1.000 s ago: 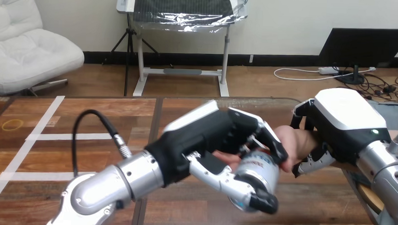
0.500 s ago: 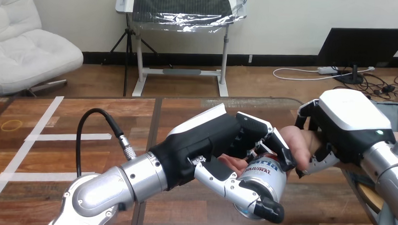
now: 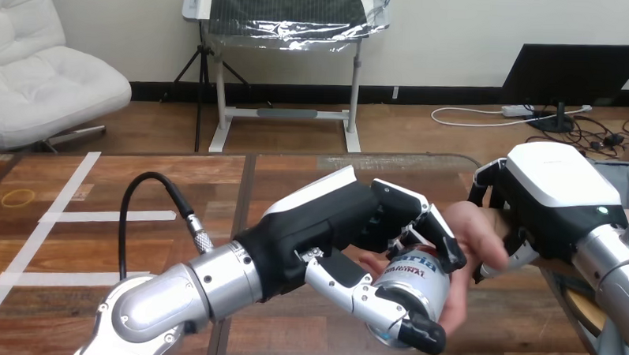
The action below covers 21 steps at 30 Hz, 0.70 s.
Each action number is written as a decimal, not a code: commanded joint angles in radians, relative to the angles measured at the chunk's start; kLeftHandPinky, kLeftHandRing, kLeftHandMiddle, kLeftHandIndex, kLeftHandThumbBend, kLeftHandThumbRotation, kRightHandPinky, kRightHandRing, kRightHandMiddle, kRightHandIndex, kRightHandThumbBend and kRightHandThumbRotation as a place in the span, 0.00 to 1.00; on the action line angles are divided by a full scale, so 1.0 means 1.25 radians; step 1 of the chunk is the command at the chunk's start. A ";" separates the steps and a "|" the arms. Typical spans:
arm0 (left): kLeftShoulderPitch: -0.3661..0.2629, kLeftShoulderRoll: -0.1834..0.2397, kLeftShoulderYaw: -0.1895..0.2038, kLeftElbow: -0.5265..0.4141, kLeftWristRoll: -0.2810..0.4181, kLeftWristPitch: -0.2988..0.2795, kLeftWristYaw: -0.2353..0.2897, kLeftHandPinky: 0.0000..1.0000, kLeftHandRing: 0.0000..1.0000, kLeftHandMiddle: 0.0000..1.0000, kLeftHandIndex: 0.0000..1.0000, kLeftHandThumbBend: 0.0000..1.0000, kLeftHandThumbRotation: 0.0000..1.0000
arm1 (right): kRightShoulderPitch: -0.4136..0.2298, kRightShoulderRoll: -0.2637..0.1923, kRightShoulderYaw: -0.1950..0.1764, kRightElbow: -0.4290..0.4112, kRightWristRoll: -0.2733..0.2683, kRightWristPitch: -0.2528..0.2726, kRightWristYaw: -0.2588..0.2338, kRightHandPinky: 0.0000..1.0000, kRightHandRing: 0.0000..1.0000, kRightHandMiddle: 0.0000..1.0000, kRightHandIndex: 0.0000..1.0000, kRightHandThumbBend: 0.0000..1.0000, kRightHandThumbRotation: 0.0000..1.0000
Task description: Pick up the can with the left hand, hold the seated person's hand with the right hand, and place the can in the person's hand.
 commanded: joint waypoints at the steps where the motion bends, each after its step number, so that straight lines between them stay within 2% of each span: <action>1: -0.028 0.001 0.019 -0.030 -0.010 -0.015 0.007 0.35 0.38 0.45 0.50 0.73 0.00 | -0.046 -0.011 -0.039 0.006 -0.003 0.012 -0.013 0.24 0.31 0.41 0.49 0.81 0.00; 21: -0.028 0.006 0.028 -0.021 0.002 -0.045 0.021 0.34 0.38 0.45 0.51 0.72 0.00 | -0.049 -0.009 -0.038 0.017 0.002 0.009 -0.011 0.21 0.27 0.37 0.49 0.80 0.00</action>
